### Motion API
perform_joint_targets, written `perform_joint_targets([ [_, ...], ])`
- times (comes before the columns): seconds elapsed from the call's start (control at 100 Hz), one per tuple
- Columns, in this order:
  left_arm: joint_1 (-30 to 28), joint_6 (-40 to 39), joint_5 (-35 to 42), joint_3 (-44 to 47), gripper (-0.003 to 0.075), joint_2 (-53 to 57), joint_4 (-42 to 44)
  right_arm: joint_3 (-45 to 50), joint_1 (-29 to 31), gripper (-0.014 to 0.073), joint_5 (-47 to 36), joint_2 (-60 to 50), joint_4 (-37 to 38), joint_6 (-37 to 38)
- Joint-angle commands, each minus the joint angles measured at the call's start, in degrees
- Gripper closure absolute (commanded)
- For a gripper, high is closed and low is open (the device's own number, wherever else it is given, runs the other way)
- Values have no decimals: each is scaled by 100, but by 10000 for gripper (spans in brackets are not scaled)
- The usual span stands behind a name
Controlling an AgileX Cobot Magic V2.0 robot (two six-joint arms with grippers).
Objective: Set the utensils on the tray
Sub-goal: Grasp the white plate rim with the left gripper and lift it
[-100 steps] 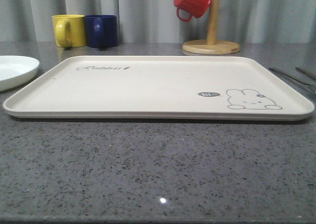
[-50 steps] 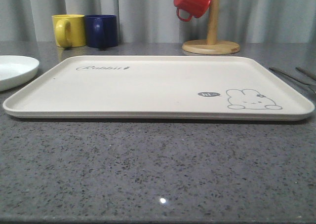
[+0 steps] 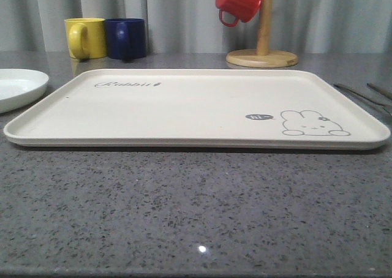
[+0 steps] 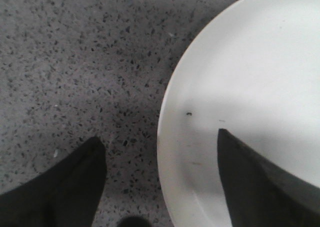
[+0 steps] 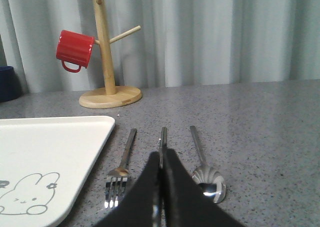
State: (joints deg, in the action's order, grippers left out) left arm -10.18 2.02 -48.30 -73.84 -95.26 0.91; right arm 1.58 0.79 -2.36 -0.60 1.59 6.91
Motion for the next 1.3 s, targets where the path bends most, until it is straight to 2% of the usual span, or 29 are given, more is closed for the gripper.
perform_joint_targets([
  [0.0, -21, 11, 202, -183, 265, 80, -91, -104, 10, 662, -488, -41, 0, -40],
  [0.15, -21, 11, 162, -183, 267, -144, -91, -104, 10, 662, -488, -41, 0, -40],
  [0.24, -21, 11, 126, -183, 313, -197, -137, -104, 10, 662, -488, -41, 0, -40],
  [0.29, -21, 11, 88, -183, 377, -197, -148, -104, 10, 662, -488, -41, 0, -40],
  [0.34, -21, 11, 69, -183, 475, -197, -148, -104, 10, 662, -488, -41, 0, -40],
  [0.44, -21, 11, 52, -183, 732, -184, -148, -104, 10, 662, -488, -41, 0, -40],
  [0.45, -21, 11, 52, -183, 740, -171, -148, -104, 10, 662, -488, -41, 0, -40],
  [0.66, -21, 13, 72, -183, 737, 113, -148, -104, 10, 662, -488, -41, 0, -40],
  [0.95, -21, 235, 97, -192, 737, 1198, -465, -104, 10, 662, -488, -41, 0, -40],
  [1.29, -8, 1289, 4, -192, 738, 1986, -2304, -104, 10, 662, -488, -41, 0, -40],
])
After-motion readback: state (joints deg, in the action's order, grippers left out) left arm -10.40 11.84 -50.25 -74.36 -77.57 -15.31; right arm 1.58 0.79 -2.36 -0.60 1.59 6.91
